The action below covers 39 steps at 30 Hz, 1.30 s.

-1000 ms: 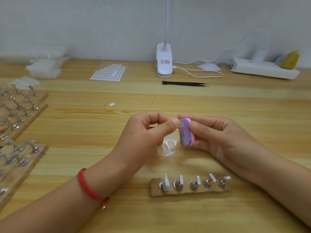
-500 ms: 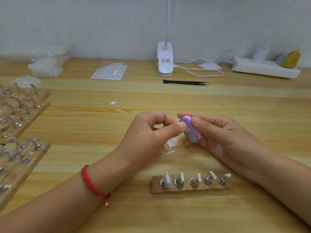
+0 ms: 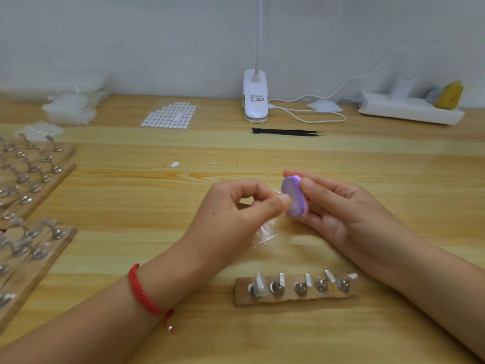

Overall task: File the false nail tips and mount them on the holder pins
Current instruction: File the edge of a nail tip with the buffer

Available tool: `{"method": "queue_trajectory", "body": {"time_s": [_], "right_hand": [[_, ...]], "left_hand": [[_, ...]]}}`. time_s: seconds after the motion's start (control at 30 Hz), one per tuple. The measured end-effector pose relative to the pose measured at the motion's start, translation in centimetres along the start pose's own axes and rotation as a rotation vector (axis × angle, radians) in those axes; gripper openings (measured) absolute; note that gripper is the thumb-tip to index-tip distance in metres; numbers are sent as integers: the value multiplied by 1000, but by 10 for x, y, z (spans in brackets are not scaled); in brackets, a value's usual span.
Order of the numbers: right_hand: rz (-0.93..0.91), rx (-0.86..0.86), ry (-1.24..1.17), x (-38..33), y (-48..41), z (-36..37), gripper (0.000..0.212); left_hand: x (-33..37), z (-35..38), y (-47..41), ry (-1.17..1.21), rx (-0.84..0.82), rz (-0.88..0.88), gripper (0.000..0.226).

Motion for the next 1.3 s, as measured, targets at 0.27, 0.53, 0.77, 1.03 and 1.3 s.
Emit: {"method": "queue_trajectory", "body": {"time_s": [0.27,0.53,0.77,1.03,1.3], "right_hand": [[-24,33,-62,-4,1,-3,29],[-27,51,-86,-4,1,-5,25],[-28,47,-58,-5,2,-3,29],[-26,52,-95,-5,3,-3,27],[-52,58,-70,-9,3,-2,29]], "left_hand": [[4,-6,0,65,47,-1,21],[4,-7,0,69,56,6,20],[6,-9,-1,64,71,12,24],[7,-8,0,71,58,18,25],[5,-12,0,70,99,19,24]]}}
Point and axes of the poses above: each hand's wrist, its own y-axis away from the middle knuckle, its own z-axis out of the palm, x = y × z, the point moved 10 cm from there along -y, towards the middle knuckle, and after that the axes turned 12 degrees about -y, right-handed, at the moved point
